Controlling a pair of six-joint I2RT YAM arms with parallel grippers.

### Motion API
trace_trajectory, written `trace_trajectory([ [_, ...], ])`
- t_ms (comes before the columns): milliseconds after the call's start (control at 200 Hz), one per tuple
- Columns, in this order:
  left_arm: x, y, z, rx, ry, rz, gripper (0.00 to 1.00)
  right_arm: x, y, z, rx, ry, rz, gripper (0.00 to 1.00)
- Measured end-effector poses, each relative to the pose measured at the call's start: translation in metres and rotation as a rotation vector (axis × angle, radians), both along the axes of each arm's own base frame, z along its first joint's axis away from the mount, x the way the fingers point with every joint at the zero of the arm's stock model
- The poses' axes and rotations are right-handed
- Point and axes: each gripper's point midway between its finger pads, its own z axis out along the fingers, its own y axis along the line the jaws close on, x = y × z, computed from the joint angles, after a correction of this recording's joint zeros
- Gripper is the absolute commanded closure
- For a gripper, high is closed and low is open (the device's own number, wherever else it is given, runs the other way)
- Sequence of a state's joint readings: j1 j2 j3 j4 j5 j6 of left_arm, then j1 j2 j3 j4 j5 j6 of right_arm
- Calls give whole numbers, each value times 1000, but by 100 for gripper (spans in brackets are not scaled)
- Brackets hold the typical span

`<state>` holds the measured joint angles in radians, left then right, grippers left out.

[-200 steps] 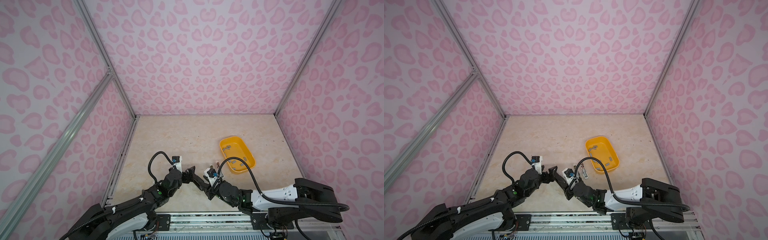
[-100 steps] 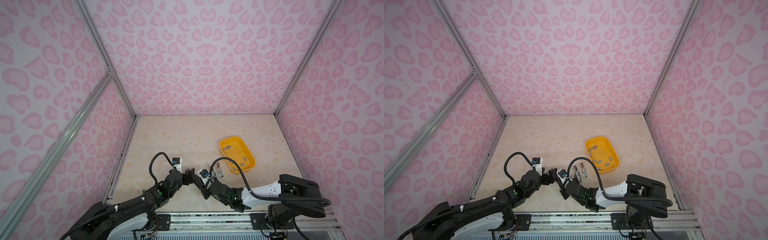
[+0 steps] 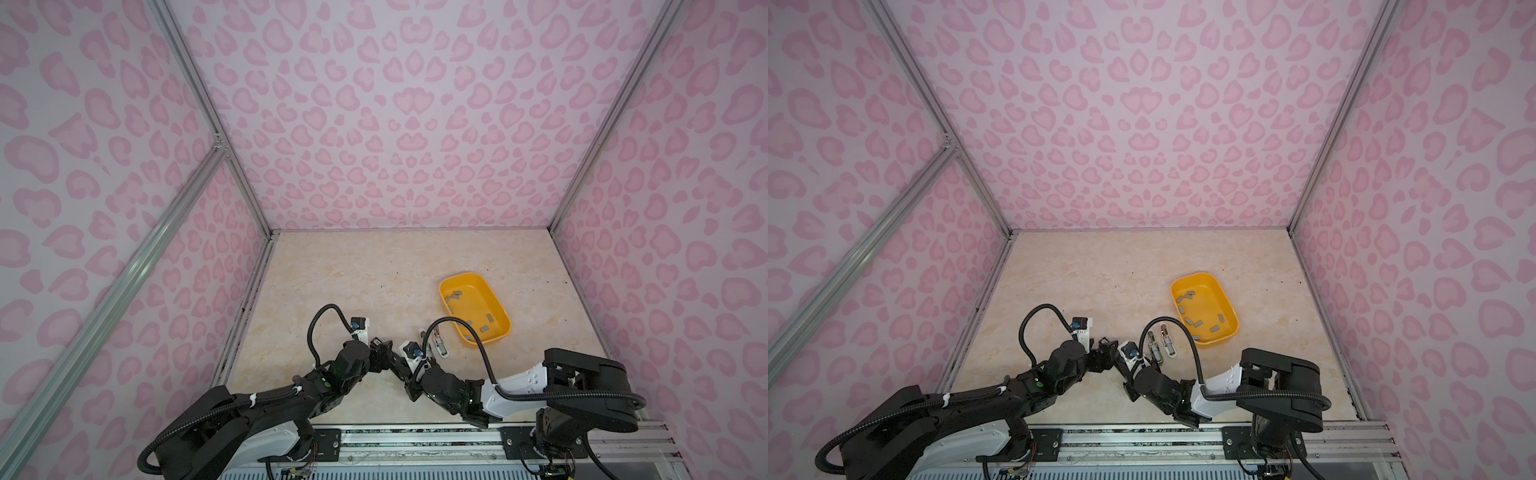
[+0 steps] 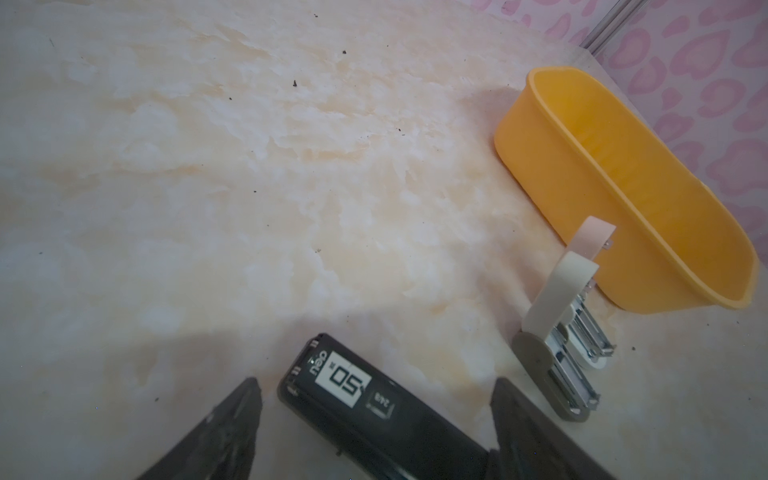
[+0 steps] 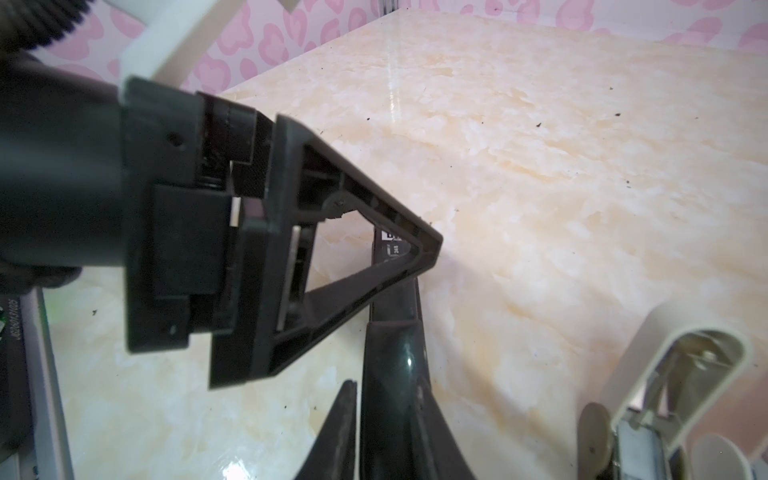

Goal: Load the staples into the stapler
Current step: 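Press the black stapler shut with the left gripper while the right gripper steadies it, then lift the left gripper off the black stapler while the right gripper withdraws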

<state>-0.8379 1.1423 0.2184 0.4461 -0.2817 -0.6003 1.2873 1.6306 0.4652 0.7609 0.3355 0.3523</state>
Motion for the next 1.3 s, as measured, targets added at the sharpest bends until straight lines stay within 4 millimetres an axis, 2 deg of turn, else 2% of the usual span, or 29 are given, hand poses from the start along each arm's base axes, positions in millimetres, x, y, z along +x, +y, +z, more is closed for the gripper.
trace_trajectory([
  [445,6,-10,-4,3,11,-11,13,4,-1,-5,66,-10,-30,76],
  [1125,10,-3,-17,32,9,33,13,8,6,-13,126,-1,-51,78],
  [1195,10,-3,-17,33,8,35,13,7,5,-12,128,1,-52,76],
  [1300,11,-2,-14,32,3,40,13,6,5,-8,124,6,-47,66],
])
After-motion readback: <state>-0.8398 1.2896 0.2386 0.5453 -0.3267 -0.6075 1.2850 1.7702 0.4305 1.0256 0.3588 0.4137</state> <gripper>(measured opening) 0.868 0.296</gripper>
